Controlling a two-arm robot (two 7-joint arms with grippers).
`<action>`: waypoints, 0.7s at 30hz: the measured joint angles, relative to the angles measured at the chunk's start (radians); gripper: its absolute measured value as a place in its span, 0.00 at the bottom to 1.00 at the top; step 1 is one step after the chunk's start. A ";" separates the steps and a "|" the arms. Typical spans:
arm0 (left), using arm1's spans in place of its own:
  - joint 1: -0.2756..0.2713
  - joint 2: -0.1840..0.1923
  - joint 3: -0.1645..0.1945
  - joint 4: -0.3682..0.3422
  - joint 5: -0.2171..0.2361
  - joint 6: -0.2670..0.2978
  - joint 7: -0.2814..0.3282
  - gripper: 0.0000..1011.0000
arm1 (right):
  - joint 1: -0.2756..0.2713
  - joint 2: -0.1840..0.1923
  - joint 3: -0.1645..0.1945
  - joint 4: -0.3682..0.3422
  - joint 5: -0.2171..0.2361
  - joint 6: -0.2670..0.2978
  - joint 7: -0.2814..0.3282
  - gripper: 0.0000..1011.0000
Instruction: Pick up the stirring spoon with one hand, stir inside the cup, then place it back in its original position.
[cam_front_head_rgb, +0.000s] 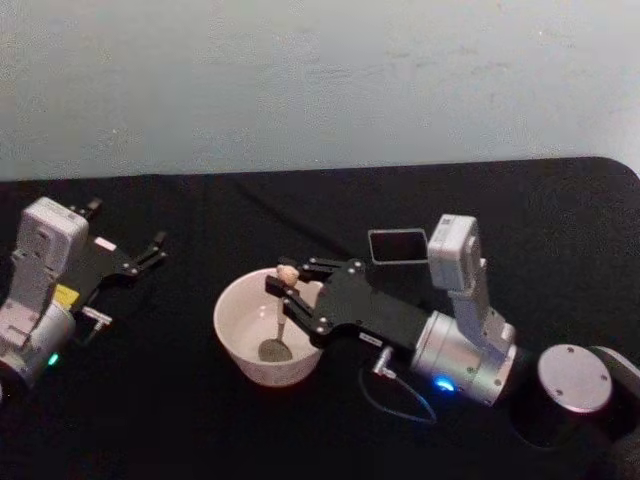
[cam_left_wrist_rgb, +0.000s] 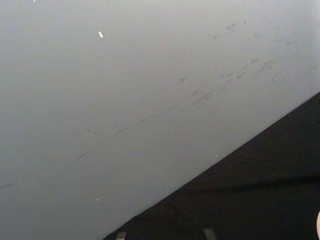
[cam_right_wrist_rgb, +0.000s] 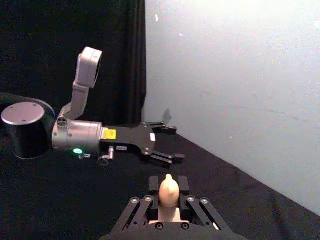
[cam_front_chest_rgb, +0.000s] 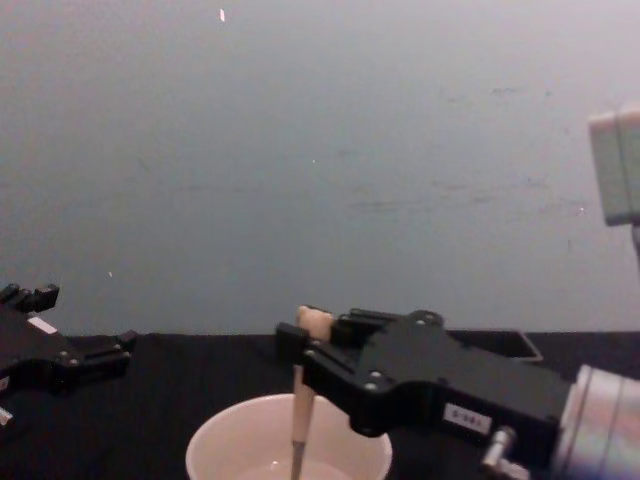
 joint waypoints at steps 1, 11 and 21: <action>0.000 0.000 0.000 0.000 0.000 0.000 0.000 0.99 | 0.002 -0.002 -0.002 0.002 0.000 0.000 0.000 0.21; 0.000 0.000 0.000 0.000 0.000 0.000 0.000 0.99 | 0.056 -0.060 -0.017 0.081 -0.032 -0.005 -0.044 0.21; 0.000 0.000 0.000 0.000 0.000 0.000 0.000 0.99 | 0.085 -0.084 0.008 0.136 -0.049 -0.007 -0.080 0.21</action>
